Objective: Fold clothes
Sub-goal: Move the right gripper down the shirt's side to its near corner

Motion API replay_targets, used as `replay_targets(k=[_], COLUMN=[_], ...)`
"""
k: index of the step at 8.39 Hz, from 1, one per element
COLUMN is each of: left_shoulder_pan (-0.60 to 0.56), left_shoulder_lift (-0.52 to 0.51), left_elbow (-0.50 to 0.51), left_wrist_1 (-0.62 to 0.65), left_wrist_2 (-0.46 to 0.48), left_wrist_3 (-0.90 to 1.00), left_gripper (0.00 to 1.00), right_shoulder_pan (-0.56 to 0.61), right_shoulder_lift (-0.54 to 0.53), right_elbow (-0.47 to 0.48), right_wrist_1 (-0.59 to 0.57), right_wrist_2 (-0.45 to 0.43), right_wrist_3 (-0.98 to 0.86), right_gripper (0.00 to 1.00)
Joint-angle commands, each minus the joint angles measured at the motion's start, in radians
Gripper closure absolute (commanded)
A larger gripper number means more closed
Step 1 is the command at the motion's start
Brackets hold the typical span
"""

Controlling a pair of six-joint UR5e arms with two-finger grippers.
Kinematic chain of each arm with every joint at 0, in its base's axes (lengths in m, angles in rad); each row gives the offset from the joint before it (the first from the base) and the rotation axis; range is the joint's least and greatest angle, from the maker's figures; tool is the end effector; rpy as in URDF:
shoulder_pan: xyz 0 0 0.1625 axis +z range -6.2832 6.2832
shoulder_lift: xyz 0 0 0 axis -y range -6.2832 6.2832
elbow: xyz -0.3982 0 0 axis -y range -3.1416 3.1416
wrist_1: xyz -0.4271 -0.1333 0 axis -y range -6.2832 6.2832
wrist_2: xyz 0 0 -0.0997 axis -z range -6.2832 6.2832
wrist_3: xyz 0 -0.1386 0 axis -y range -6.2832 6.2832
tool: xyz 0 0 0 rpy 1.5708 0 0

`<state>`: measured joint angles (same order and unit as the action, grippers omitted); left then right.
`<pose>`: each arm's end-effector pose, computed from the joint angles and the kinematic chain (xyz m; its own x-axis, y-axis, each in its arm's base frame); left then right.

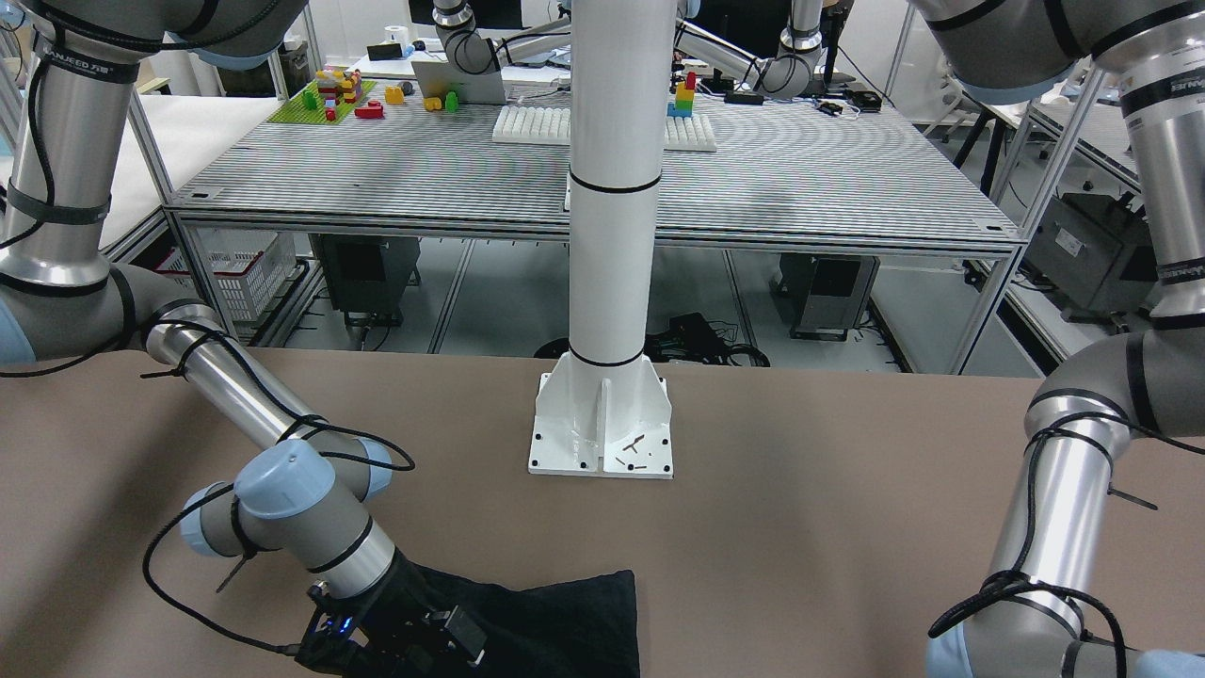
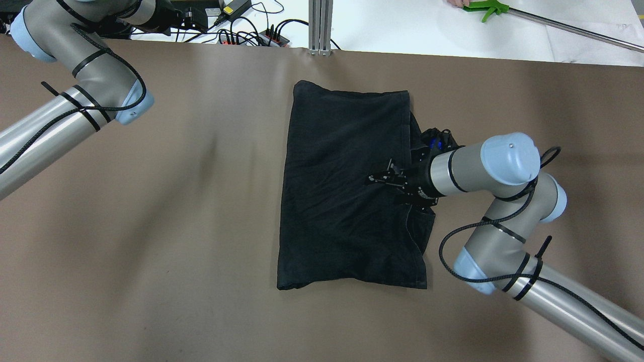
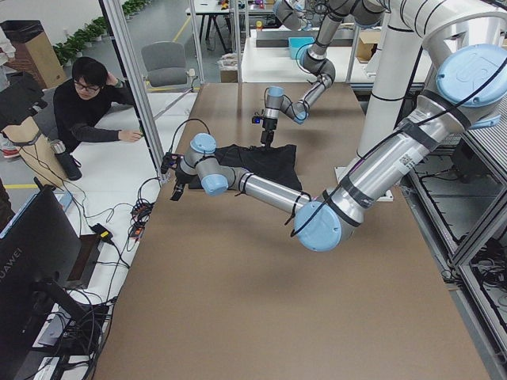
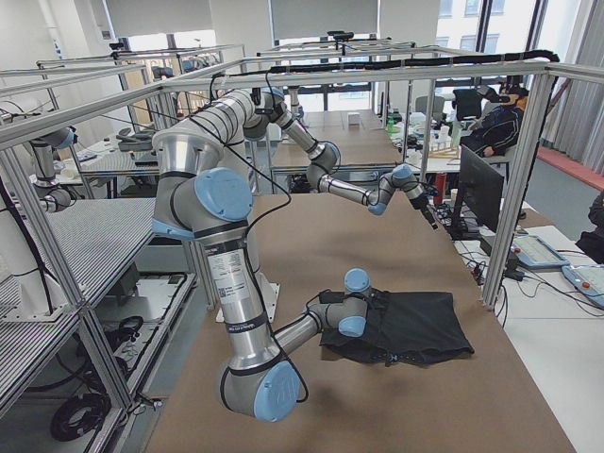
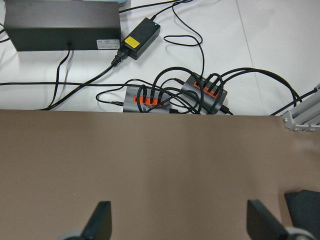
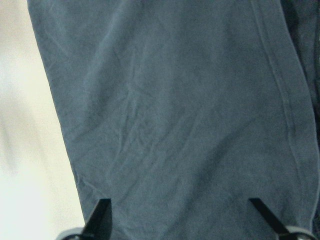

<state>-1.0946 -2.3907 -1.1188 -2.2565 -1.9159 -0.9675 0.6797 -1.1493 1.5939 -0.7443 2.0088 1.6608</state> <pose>0.3139 -0.7971 0.2584 0.5847 0.0312 -0.8107 0.4491 0.8197 0.3554 -0.4959 -0.4966 0.2840 0.2059 0.2710 0.9403 -0.2737 0.9385 -0.2106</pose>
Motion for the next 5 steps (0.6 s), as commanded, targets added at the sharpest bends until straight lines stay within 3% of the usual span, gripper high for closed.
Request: replay_targets(k=[1,5], left_shoulder_pan=[0.002,0.008], left_shoulder_lift=[-0.008,-0.018], left_elbow=[-0.003,-0.001], left_wrist_1=[0.0,0.002], left_wrist_2=[0.003,0.005], left_wrist_3=[-0.002,0.0], left_gripper=[0.05,0.05], right_shoulder_pan=[-0.091,-0.045], right_shoulder_lift=[-0.052,-0.184], right_elbow=[0.0,-0.005], right_wrist_1=[0.0,0.098], right_wrist_2=[-0.102,-0.094], right_wrist_3=[-0.009,-0.053], right_gripper=[0.05,0.05])
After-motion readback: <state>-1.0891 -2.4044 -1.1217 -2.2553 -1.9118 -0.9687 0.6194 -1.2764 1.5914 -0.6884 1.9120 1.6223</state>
